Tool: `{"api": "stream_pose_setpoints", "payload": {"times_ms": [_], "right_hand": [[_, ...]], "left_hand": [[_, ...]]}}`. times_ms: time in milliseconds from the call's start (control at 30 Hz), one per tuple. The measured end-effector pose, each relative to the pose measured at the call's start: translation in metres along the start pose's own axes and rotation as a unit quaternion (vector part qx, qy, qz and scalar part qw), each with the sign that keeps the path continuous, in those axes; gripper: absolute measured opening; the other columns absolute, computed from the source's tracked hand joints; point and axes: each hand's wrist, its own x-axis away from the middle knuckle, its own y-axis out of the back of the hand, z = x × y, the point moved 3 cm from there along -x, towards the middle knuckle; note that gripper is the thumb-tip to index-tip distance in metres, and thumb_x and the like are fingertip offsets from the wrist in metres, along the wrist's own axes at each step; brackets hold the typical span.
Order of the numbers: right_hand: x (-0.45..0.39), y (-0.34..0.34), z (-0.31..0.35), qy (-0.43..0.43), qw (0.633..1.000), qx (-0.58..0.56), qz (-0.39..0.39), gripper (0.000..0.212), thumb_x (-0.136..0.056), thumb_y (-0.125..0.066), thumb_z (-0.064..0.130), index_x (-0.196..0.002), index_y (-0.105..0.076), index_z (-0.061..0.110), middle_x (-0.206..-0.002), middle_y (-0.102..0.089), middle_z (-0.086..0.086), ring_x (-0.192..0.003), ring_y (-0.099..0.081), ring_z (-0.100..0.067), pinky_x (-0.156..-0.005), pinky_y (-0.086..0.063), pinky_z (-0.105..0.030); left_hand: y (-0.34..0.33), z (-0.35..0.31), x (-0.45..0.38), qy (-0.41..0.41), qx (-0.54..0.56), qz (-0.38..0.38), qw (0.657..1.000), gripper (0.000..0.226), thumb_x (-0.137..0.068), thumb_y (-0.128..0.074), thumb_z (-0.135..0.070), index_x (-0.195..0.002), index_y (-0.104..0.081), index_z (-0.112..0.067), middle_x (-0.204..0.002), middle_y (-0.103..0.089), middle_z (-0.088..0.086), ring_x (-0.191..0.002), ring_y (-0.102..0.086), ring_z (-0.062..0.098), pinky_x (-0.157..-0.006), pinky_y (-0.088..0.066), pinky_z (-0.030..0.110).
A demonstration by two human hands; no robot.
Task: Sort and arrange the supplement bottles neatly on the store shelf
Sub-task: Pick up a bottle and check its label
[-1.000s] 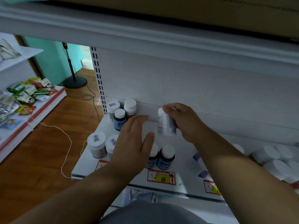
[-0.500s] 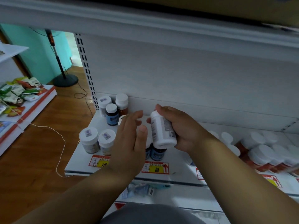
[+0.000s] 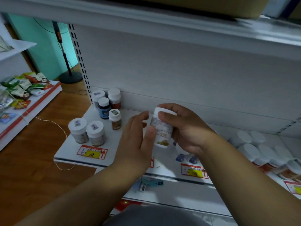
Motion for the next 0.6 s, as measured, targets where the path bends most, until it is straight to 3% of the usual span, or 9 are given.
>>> {"api": "stream_pose_setpoints", "payload": {"times_ms": [100,200,333,467,600], "right_hand": [[0.016,0.017,0.004,0.002,1.000,-0.024,-0.007,0.041,-0.068,-0.080,0.015,-0.100,-0.057,0.006,-0.087,-0.066,-0.012,-0.081,-0.065,-0.027,-0.074,-0.056,-0.041],[0.028,0.036,0.005,0.015,0.997,-0.062,-0.040,0.046,-0.066,-0.082,0.016,-0.100,-0.052,0.009,-0.097,-0.064,-0.019,-0.090,-0.065,-0.038,-0.082,-0.054,-0.053],[0.048,0.050,0.008,0.018,0.997,-0.047,-0.050,0.049,-0.061,-0.080,0.029,-0.100,-0.055,0.011,-0.092,-0.063,-0.019,-0.077,-0.066,-0.032,-0.071,-0.057,-0.045],[0.057,0.051,0.001,0.010,0.999,-0.021,-0.039,0.042,-0.064,-0.075,0.034,-0.096,-0.057,0.015,-0.081,-0.062,-0.011,-0.067,-0.064,-0.023,-0.064,-0.055,-0.039],[0.056,0.036,-0.011,0.008,0.999,-0.013,-0.033,0.035,-0.069,-0.075,0.034,-0.095,-0.058,0.017,-0.079,-0.061,-0.007,-0.072,-0.062,-0.025,-0.070,-0.053,-0.047]], "left_hand": [[-0.023,-0.017,0.012,0.005,0.013,0.013,1.000,0.063,-0.089,-0.022,-0.064,-0.134,-0.044,-0.027,-0.125,-0.050,-0.011,-0.115,-0.047,0.003,-0.097,-0.039,0.026],[-0.042,-0.031,0.025,-0.001,0.015,0.026,1.000,0.055,-0.089,-0.023,-0.065,-0.132,-0.039,-0.036,-0.124,-0.047,-0.017,-0.117,-0.045,0.001,-0.098,-0.038,0.028],[-0.060,-0.040,0.037,0.017,-0.028,0.030,0.999,0.075,-0.085,-0.014,-0.071,-0.142,-0.036,-0.027,-0.132,-0.045,-0.011,-0.121,-0.041,0.004,-0.101,-0.036,0.030],[-0.064,-0.044,0.049,0.023,-0.044,0.014,0.999,0.074,-0.088,-0.015,-0.070,-0.142,-0.036,-0.025,-0.134,-0.047,-0.007,-0.121,-0.043,0.006,-0.100,-0.036,0.030],[-0.047,-0.034,0.062,0.018,-0.024,-0.016,0.999,0.070,-0.091,-0.022,-0.067,-0.140,-0.041,-0.019,-0.132,-0.052,-0.003,-0.120,-0.048,0.010,-0.101,-0.042,0.040]]}}
